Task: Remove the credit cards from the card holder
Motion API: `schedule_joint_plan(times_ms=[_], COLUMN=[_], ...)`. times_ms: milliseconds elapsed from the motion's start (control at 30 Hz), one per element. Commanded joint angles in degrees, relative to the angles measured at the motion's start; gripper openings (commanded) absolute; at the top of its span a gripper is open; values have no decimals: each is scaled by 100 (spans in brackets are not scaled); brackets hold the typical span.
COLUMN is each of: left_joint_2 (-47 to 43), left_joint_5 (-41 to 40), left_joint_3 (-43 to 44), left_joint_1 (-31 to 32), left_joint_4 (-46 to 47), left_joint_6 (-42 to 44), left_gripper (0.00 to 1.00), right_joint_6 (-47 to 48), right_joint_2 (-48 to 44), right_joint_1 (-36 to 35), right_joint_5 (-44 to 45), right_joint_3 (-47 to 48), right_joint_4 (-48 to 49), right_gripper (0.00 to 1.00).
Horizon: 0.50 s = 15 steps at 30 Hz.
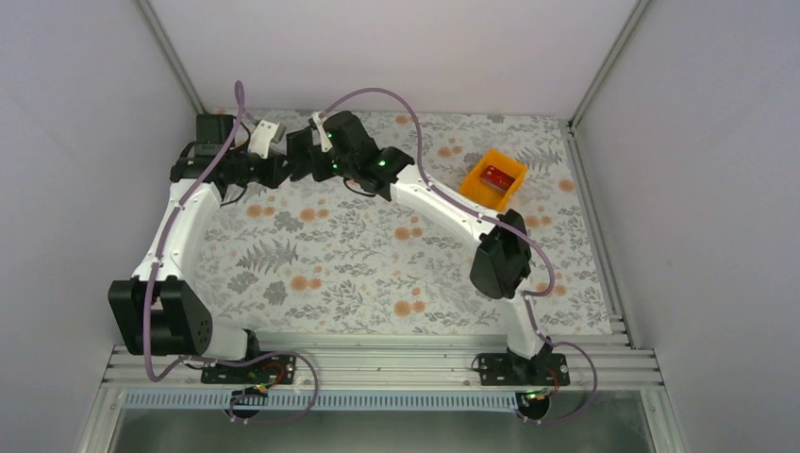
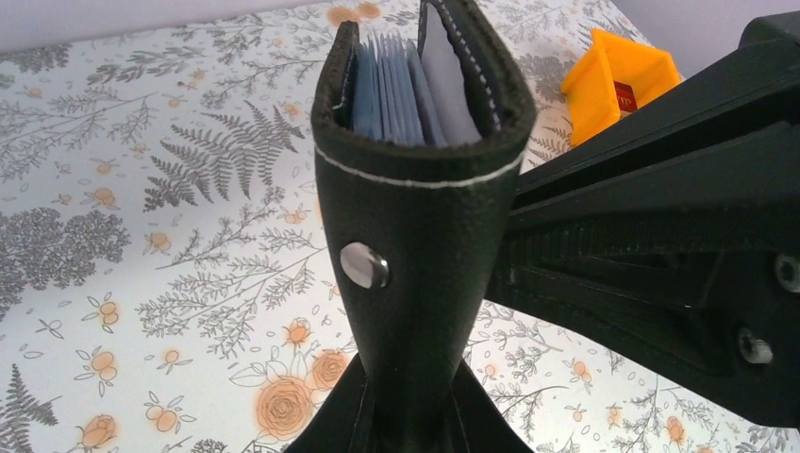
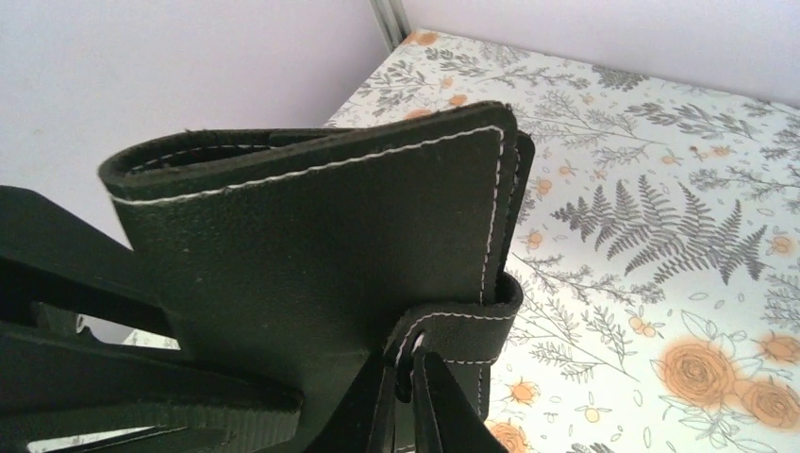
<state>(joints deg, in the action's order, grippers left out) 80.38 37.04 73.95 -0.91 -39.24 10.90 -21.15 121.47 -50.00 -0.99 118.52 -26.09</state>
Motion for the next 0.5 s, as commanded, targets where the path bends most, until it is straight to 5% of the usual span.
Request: schedule_joint_plan(times_ms=[0,267,467], left_joint_2=[-70,-66,-84], left_joint_5=[711,629,715], left_joint_3=[-7,-5,-35], left_joint_1=[99,28,3], left_joint_4=[-140,-323,-406], left_joint_6=[130,392,645], left_gripper=[2,2,2], right_joint_6=[97,44,447], right_joint_2=[199,-614,-1574], right_joint_1=[61,735,1458], right_joint_5=[812,941,-745], right_joint_3=[135,-1341,-2850], right_joint_4=[-101,349,1259], right_gripper=[4,4,4])
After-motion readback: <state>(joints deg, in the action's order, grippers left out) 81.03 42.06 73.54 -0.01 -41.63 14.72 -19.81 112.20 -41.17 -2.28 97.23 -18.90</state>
